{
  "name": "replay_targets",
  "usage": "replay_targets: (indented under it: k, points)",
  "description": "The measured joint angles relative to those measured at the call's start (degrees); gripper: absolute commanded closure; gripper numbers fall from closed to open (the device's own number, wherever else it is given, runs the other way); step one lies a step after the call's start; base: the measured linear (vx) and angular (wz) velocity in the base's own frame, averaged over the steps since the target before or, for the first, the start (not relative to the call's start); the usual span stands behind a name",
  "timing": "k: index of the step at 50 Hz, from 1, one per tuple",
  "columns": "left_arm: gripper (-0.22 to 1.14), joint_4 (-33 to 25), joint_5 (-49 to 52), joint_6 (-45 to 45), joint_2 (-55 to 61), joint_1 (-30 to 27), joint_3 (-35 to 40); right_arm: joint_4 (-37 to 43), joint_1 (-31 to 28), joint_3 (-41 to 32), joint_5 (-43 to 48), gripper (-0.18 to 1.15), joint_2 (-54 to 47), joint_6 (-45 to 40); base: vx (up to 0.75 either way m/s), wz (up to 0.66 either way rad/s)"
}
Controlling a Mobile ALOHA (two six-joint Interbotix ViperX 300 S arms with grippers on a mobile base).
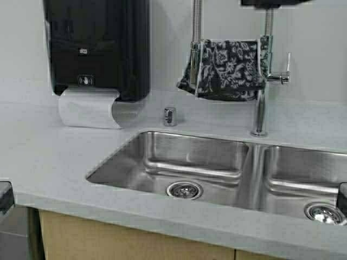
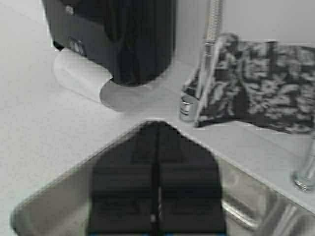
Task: Get the cloth and wipe up the spill under the wine glass
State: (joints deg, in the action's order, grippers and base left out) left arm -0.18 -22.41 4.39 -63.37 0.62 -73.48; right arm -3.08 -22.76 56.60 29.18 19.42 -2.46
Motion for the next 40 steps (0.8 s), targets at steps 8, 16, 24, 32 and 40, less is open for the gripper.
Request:
replay_targets:
  k: [8, 16, 24, 32, 40]
  points:
    - [0.89, -0.1, 0.0, 0.1, 0.0, 0.0, 0.0, 0.0, 0.2, -0.3, 8.0, 0.82, -9.1, 0.0, 0.18, 0.07]
    - [0.89, -0.1, 0.0, 1.1, -0.1, 0.0, 0.0, 0.0, 0.1, -1.0, 12.7, 0.69, -16.5, -0.2, 0.17, 0.05]
    - [0.89, -0.1, 0.0, 1.1, -0.2, 0.0, 0.0, 0.0, 0.1, -2.5, 15.6, 0.54, -22.5, -0.2, 0.16, 0.04]
    - [0.89, -0.1, 0.0, 1.1, -0.6, 0.1, 0.0, 0.0, 0.1, -4.2, 17.3, 0.27, -27.1, -0.3, 0.16, 0.02]
    - [0.89, -0.1, 0.1, 1.3, -1.8, 0.0, -0.4, 0.1, 0.1, -5.3, 18.2, 0.04, -31.6, -0.3, 0.15, 0.01]
